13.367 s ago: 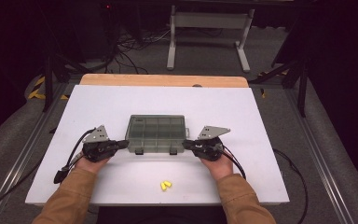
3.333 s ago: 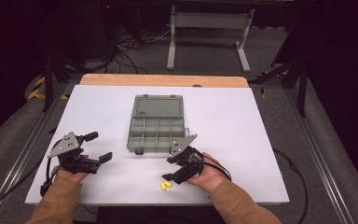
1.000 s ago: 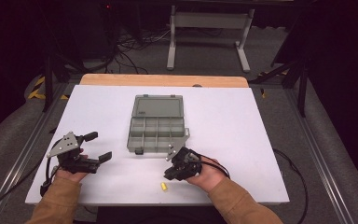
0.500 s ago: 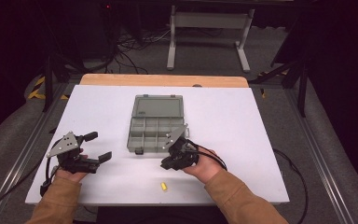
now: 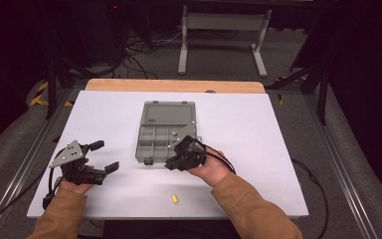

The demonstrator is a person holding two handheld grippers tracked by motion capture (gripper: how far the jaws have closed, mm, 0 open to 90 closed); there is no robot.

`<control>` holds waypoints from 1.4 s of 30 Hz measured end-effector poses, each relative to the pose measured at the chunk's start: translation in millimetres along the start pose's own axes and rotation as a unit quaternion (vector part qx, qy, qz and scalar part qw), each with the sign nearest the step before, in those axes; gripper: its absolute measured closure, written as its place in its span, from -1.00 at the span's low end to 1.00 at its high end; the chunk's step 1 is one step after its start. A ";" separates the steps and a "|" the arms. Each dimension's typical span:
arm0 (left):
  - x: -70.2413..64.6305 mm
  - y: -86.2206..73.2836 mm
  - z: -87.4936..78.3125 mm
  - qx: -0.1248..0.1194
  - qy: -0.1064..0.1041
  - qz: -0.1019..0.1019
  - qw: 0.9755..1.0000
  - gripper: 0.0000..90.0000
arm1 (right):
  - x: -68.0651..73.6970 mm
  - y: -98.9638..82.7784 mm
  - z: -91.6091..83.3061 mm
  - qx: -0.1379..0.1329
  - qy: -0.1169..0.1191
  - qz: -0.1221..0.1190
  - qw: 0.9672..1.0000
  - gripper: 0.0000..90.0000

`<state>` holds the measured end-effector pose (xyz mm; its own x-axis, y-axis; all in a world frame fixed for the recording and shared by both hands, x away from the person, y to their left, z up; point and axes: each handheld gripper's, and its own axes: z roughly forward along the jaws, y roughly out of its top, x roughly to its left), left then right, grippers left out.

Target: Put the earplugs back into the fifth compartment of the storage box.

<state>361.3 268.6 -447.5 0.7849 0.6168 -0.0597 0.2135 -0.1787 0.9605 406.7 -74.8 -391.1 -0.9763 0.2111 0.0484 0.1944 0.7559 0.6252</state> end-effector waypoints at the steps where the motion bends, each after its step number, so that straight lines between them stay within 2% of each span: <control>1: -0.2 -0.1 0.1 0.000 0.000 -0.001 1.000 -0.94 | 0.0 0.0 0.0 0.000 0.000 0.000 1.000 0.80; 14: 0.3 -0.1 -0.1 0.000 0.000 0.000 1.000 -0.94 | -13.8 25.7 10.3 -0.015 -0.015 -0.003 1.000 0.80; 25: 0.1 -0.2 0.3 0.000 -0.001 -0.001 1.000 -0.94 | -21.5 36.9 17.7 -0.027 -0.022 -0.008 0.999 0.80; 42: 0.2 -0.1 0.9 -0.001 -0.001 0.000 1.000 -0.94 | -34.1 48.7 35.5 -0.035 -0.033 0.003 0.999 0.80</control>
<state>362.0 268.0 -447.9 0.7857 0.6156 -0.0601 0.2125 -0.1775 0.9609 452.9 -23.2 -390.0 -0.9659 0.2588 0.0020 0.1915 0.7096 0.6781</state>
